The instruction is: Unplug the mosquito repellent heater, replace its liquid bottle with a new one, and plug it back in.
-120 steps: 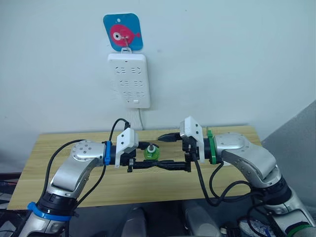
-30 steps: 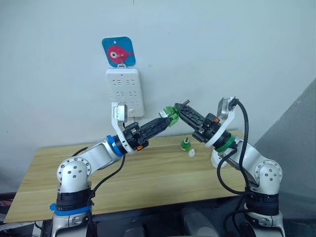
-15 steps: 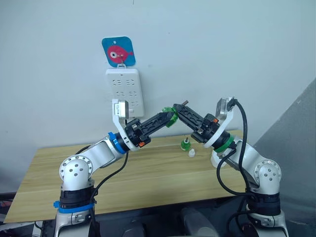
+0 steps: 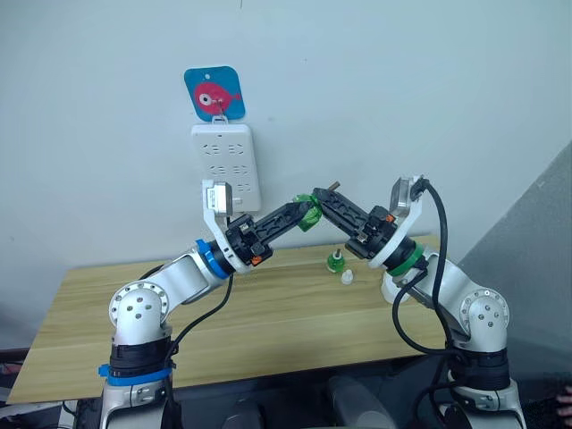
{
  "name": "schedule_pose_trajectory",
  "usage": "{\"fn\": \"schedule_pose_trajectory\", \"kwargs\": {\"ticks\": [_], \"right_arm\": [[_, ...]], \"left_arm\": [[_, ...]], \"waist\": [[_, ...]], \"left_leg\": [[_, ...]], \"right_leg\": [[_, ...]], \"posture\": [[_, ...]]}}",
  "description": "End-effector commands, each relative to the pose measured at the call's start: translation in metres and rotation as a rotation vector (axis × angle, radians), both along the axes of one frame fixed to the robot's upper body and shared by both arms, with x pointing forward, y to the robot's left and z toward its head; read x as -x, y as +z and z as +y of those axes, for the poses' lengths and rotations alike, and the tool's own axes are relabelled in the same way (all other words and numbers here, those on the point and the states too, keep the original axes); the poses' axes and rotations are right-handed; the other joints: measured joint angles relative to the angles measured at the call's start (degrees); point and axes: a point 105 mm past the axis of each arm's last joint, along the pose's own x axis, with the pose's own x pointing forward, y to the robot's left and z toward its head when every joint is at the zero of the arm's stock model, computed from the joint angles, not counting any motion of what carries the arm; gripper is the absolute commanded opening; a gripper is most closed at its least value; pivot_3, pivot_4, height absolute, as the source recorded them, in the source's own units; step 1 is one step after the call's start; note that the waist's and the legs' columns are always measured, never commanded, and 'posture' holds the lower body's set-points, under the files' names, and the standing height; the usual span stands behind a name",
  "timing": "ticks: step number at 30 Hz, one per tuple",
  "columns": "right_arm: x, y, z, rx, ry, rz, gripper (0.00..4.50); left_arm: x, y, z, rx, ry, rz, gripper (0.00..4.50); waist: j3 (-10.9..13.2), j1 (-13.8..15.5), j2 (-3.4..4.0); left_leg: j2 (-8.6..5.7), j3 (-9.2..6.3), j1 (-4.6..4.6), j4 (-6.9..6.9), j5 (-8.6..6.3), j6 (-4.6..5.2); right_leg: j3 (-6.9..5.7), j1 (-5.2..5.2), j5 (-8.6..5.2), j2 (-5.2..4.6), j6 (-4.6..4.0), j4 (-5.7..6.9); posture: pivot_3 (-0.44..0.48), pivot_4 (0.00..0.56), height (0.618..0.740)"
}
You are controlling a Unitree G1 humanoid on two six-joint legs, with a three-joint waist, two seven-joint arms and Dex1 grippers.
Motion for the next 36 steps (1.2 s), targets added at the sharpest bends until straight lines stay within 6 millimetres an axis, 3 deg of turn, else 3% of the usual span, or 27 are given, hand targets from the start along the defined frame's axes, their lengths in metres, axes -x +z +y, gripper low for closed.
{"fn": "schedule_pose_trajectory", "kwargs": {"ticks": [1, 2, 11, 16, 19, 23, 27, 31, 36], "right_arm": [[0.010, 0.014, 0.001, -0.046, 0.035, -0.051, 0.84], [0.011, 0.014, 0.001, -0.051, 0.036, -0.050, 1.56], [0.010, 0.000, -0.016, 0.063, -0.032, -0.044, 4.50], [0.009, -0.032, -0.048, 0.401, -0.190, -0.089, 4.50], [0.013, -0.038, -0.067, 0.662, -0.263, -0.195, 4.50], [0.011, -0.043, -0.091, 0.933, -0.288, -0.289, 4.50], [-0.004, -0.071, -0.122, 1.225, -0.230, -0.186, 4.50], [-0.009, -0.076, -0.131, 1.290, -0.210, -0.164, 4.50], [-0.041, -0.097, -0.161, 1.492, -0.254, -0.071, 4.50]], "left_arm": [[0.001, 0.003, 0.000, -0.003, -0.003, -0.015, 2.36], [0.000, 0.002, 0.001, -0.003, 0.002, -0.014, 2.36], [0.000, 0.000, 0.013, -0.037, 0.002, -0.013, 2.36], [0.000, -0.006, 0.030, -0.119, 0.008, -0.021, 2.36], [-0.001, -0.008, 0.039, -0.192, 0.022, -0.054, 2.36], [0.008, -0.017, 0.029, -0.311, -0.025, -0.124, 2.36], [0.017, -0.035, 0.024, -0.476, -0.088, -0.244, 2.36], [0.016, -0.039, 0.023, -0.499, -0.098, -0.285, 2.36], [0.017, -0.053, 0.023, -0.604, -0.106, -0.395, 2.36]], "waist": [[0.00, 0.00, 0.00], [0.00, 0.00, 0.00], [0.03, 0.00, 0.05], [0.21, 0.01, 0.18], [0.70, 0.01, 0.50], [1.14, -0.07, 0.59], [1.32, -0.25, 0.53], [1.78, -0.26, 0.37], [2.20, -0.78, 0.28]], "left_leg": [[0.00, 0.00, 0.00, 0.00, 0.00, 0.00], [0.00, 0.00, 0.00, 0.00, 0.00, 0.00], [0.00, 0.02, -0.01, -0.04, 0.00, 0.00], [0.01, 0.04, -0.03, -0.11, 0.00, 0.00], [0.02, 0.16, -0.04, -0.20, 0.00, 0.00], [0.02, 0.34, -0.02, -0.37, 0.00, 0.00], [0.00, 0.60, 0.01, -0.66, 0.00, 0.00], [0.04, 0.81, 0.03, -0.68, -0.02, 0.02], [0.04, 1.14, 0.00, -0.68, -0.05, 0.07]], "right_leg": [[0.00, 0.00, 0.00, 0.00, 0.00, 0.00], [0.00, 0.00, 0.00, 0.00, 0.00, -0.01], [0.03, -0.01, 0.00, 0.00, 0.00, -0.09], [0.03, -0.01, -0.02, 0.01, -0.01, -0.27], [0.17, -0.02, -0.02, 0.02, 0.00, -0.46], [0.39, 0.02, -0.01, 0.05, 0.01, -0.77], [0.71, -0.02, 0.01, 0.05, 0.05, -1.01], [0.91, -0.08, 0.02, 0.09, 0.07, -1.05], [1.22, -0.11, 0.15, 0.08, 0.32, -1.26]], "posture": [[-0.180, 0.052, 0.740], [-0.182, 0.053, 0.740], [-0.194, 0.068, 0.740], [-0.218, 0.098, 0.740], [-0.231, 0.122, 0.740], [-0.269, 0.130, 0.740], [-0.296, 0.137, 0.740], [-0.296, 0.137, 0.740], [-0.259, 0.138, 0.740]]}}
